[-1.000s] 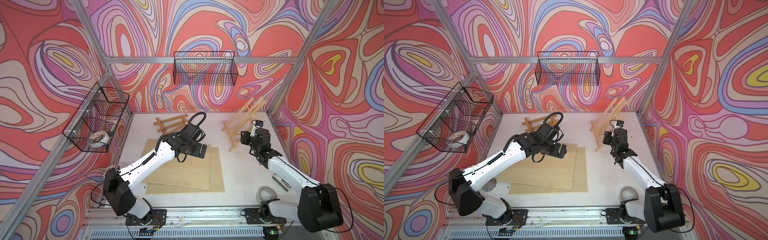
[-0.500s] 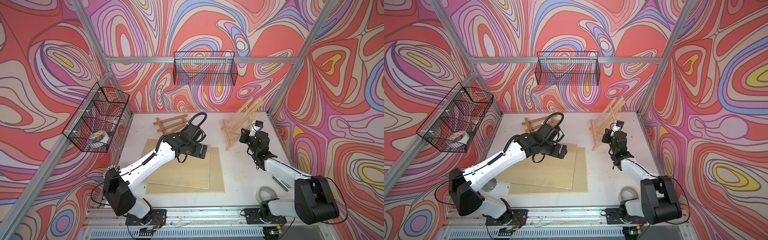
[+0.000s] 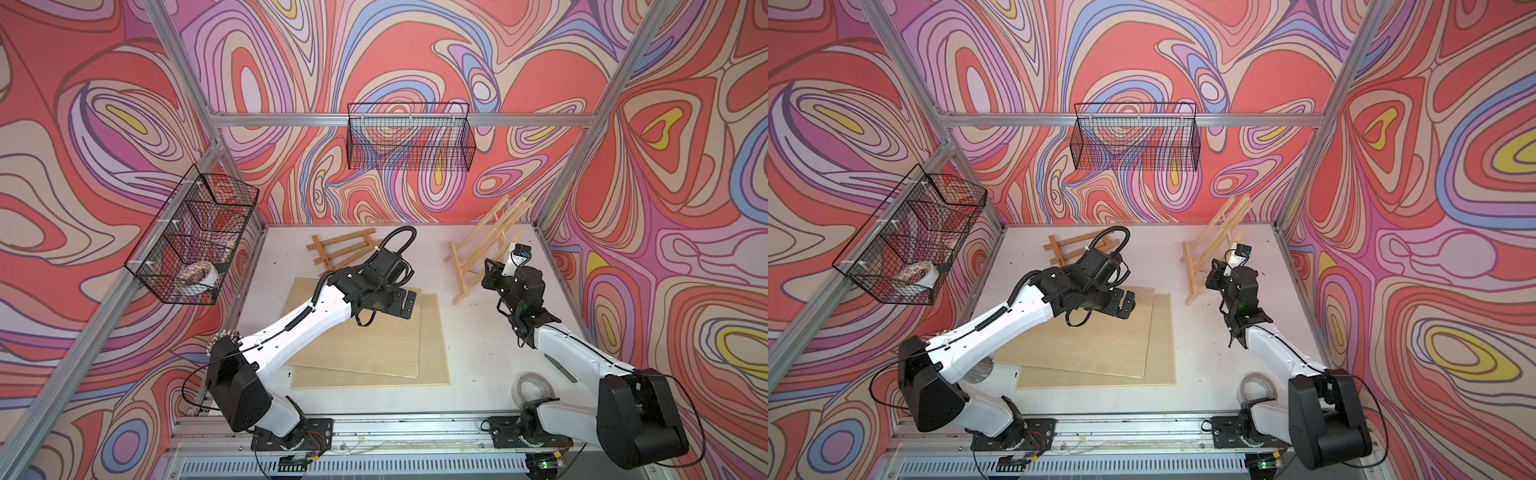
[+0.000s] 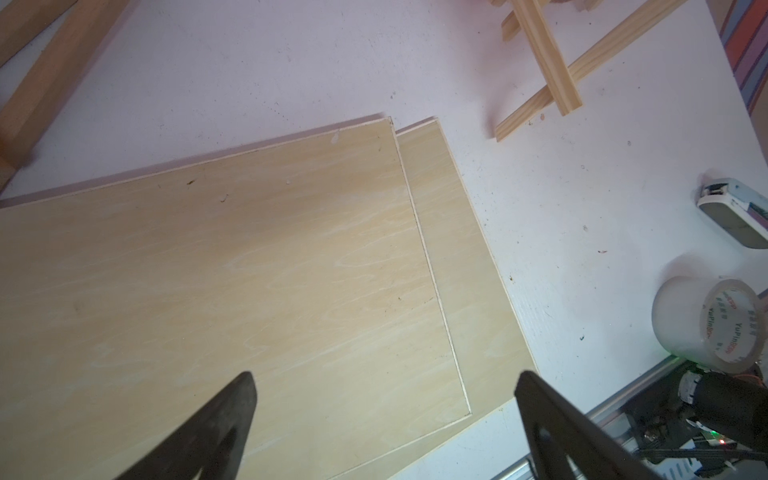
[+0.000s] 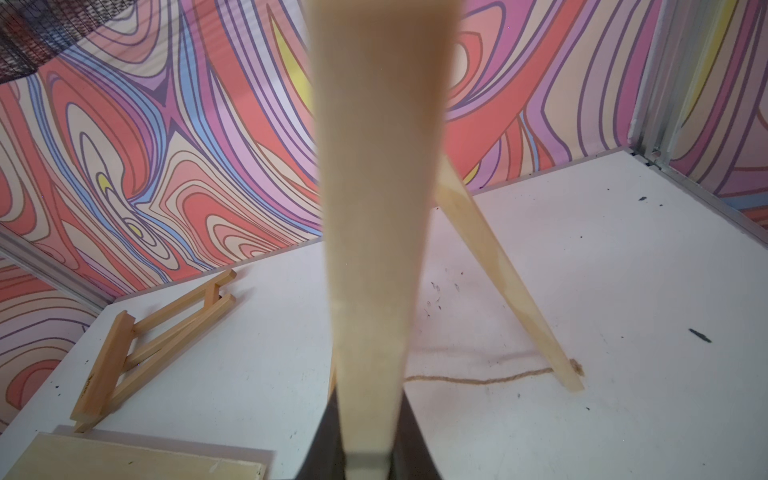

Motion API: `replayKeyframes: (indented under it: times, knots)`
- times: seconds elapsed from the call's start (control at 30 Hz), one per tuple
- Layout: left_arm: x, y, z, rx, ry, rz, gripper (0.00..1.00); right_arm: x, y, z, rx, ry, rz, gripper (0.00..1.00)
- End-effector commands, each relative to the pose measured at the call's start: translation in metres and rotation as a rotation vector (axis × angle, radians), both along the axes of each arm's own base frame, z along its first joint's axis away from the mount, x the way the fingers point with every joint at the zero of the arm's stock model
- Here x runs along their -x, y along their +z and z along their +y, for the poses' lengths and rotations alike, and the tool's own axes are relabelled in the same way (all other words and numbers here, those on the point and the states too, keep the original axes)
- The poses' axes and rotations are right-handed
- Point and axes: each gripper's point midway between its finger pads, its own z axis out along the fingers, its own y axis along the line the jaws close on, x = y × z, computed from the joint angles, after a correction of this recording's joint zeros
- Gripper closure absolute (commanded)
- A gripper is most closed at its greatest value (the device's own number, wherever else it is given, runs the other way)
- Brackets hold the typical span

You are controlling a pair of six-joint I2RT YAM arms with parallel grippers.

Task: Disassemble the easel
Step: Pick up the easel at the center of the board, then fold up the easel at the center of the board.

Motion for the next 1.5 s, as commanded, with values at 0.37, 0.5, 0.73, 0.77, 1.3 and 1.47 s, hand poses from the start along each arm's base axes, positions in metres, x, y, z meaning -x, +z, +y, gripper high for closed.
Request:
replayKeyframes:
  times: [0.37, 0.5, 0.73, 0.77, 1.3, 1.47]
  knots:
    - [0.004, 0.030, 0.009, -0.002, 0.005, -0.119, 0.00, 0.012, 0.128, 0.007, -0.460, 0.041, -0.273, 1.00]
    - [0.004, 0.036, 0.011, -0.009, 0.009, -0.152, 0.00, -0.007, 0.126, 0.011, -0.632, 0.051, -0.294, 1.00]
    - [0.003, 0.038, 0.015, -0.038, 0.016, -0.182, 0.00, -0.056, 0.096, 0.014, -0.778, 0.026, -0.275, 1.00]
    - [0.003, 0.038, 0.016, -0.042, 0.016, -0.185, 0.00, -0.061, 0.092, 0.014, -0.798, 0.021, -0.278, 1.00]
    - [0.002, 0.029, 0.011, -0.069, 0.009, -0.184, 0.00, -0.120, -0.031, -0.016, -0.894, -0.052, -0.081, 1.00]
    - [0.001, 0.023, 0.010, -0.085, 0.009, -0.178, 0.00, -0.124, -0.054, -0.031, -0.934, -0.077, -0.039, 1.00]
